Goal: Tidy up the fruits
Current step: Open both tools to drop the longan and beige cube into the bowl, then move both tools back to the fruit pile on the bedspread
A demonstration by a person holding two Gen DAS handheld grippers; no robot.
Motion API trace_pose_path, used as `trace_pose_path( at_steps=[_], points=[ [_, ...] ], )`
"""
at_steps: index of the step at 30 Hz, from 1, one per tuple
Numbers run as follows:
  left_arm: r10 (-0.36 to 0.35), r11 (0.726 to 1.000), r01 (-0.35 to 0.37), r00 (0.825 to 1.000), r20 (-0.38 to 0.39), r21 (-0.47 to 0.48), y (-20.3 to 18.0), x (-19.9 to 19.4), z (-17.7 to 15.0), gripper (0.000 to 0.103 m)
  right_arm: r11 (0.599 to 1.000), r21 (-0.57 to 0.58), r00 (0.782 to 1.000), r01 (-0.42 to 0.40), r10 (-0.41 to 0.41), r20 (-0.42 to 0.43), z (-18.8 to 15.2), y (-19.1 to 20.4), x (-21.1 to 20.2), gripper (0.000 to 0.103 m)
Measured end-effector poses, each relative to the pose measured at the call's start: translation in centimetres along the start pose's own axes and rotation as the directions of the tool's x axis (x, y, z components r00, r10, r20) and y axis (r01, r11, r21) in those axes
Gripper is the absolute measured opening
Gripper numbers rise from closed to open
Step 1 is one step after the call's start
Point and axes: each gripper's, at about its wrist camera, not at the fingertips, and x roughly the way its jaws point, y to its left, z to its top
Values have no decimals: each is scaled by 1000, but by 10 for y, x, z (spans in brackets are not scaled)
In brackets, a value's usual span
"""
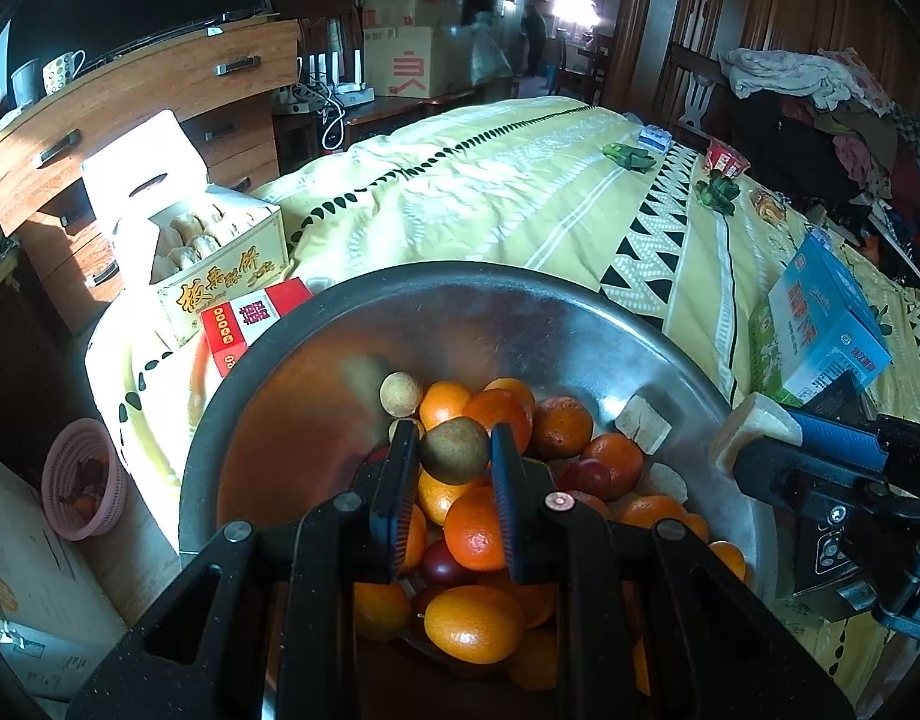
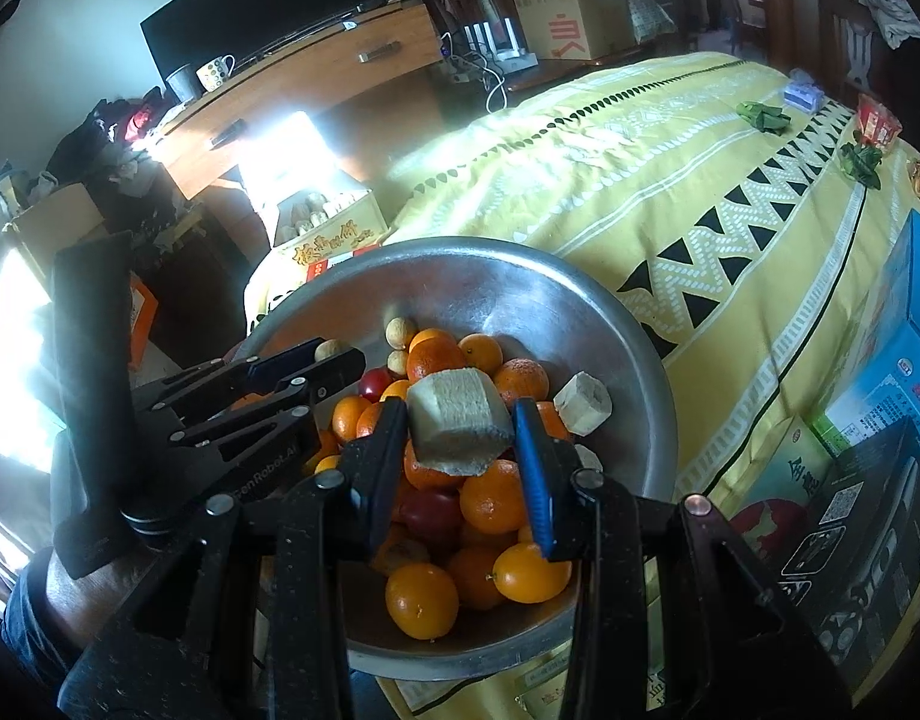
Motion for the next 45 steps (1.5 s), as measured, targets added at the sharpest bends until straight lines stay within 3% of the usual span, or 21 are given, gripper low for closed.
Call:
trace_pose_path(
  at_steps=[7, 10, 14, 16, 18, 23, 35, 45],
  points=[
    [7, 1000, -7, 1000, -12, -11, 2, 5, -2, 25, 1000, 5, 999, 0, 0, -33, -2, -1, 9, 37],
    [13, 1000, -13, 1000, -11, -22, 3, 5, -3, 41, 1000, 2, 999, 0, 0, -43, -1, 0, 11, 37],
    [19, 999, -20, 1000, -15, -38, 8, 7, -3, 46, 1000, 0, 999, 3, -3, -38, -2, 1, 9, 38],
    [22, 999, -23, 1000, -19, -44, 9, 7, -2, 47, 1000, 6, 999, 6, -6, -34, -2, 0, 8, 45],
    [22, 999, -23, 1000, -20, -40, 8, 7, -2, 50, 1000, 12, 1000, 14, -13, -22, -2, -2, 5, 58],
    [26, 999, -27, 999, -24, -39, 8, 8, -1, 56, 1000, 18, 1000, 15, -15, -1, 1, -1, -1, 70],
    [31, 998, -32, 999, -13, -58, 10, 2, -2, 60, 999, -32, 998, 8, -6, 63, -9, 16, -32, 73],
    [19, 997, -12, 995, 95, -74, -7, -33, 3, 60, 998, -34, 981, 44, -37, 192, -52, 8, -96, 73]
  ],
)
